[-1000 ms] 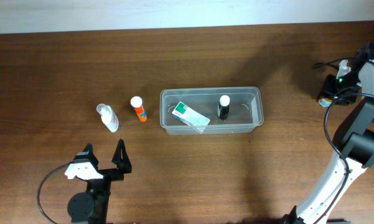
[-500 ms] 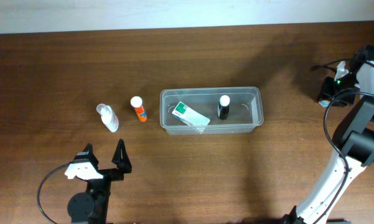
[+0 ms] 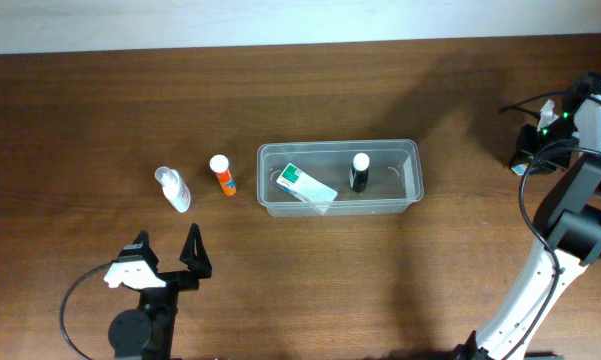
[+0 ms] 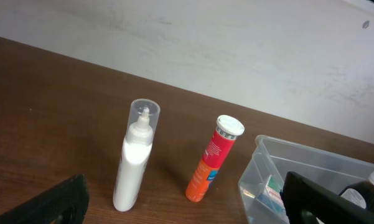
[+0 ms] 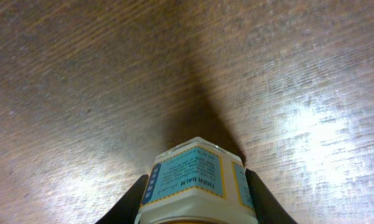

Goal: Pack container
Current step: 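Lift the gold-lidded jar with the right gripper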

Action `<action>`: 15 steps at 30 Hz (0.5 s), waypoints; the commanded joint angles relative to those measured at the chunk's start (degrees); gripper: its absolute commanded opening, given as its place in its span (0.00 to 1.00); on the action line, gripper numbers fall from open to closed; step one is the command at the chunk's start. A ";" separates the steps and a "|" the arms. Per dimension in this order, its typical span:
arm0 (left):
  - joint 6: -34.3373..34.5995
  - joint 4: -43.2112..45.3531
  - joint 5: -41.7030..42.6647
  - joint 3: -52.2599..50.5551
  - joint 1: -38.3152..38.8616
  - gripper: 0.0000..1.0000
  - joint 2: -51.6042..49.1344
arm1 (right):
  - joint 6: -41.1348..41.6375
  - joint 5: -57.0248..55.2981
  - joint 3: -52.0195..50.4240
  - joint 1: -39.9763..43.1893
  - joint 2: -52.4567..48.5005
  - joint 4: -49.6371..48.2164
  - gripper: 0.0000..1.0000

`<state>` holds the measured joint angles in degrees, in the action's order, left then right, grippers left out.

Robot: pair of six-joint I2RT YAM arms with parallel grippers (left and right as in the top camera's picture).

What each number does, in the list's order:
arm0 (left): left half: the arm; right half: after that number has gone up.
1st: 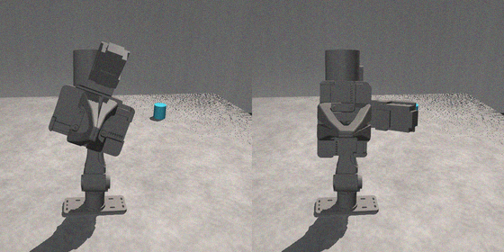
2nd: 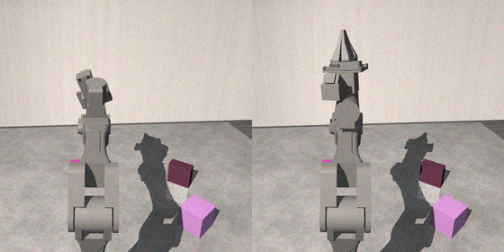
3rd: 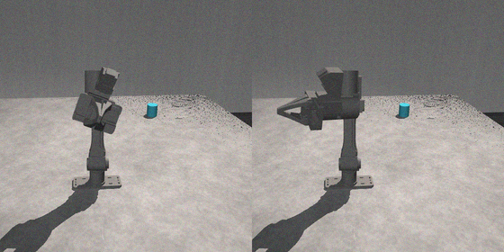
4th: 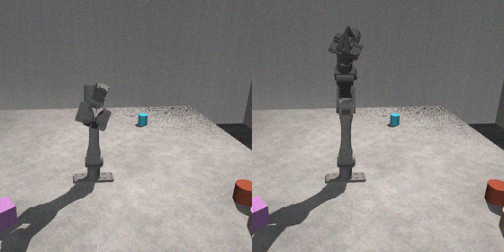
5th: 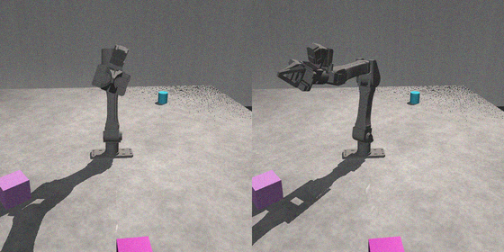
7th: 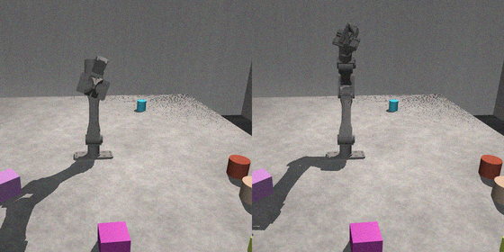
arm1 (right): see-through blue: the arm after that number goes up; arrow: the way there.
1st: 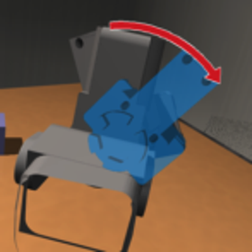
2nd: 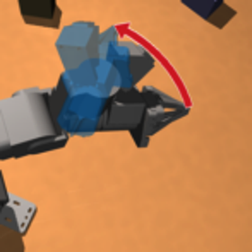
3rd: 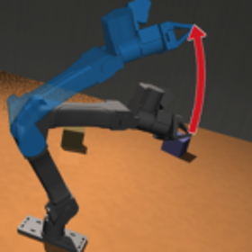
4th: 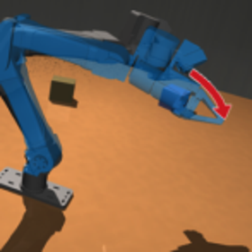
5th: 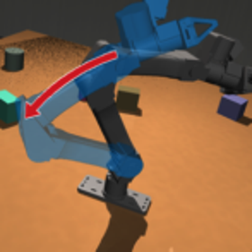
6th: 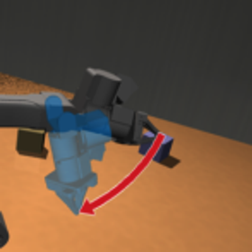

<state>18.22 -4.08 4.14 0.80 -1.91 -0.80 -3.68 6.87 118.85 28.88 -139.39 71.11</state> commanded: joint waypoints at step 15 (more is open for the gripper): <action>0.57 -0.07 0.59 -0.26 -0.28 0.99 0.44 | 2.86 9.92 24.76 -2.56 -0.13 26.25 0.26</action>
<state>18.22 -4.08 4.14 0.80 -1.91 -0.78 -1.37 14.39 138.19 28.42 -139.79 93.95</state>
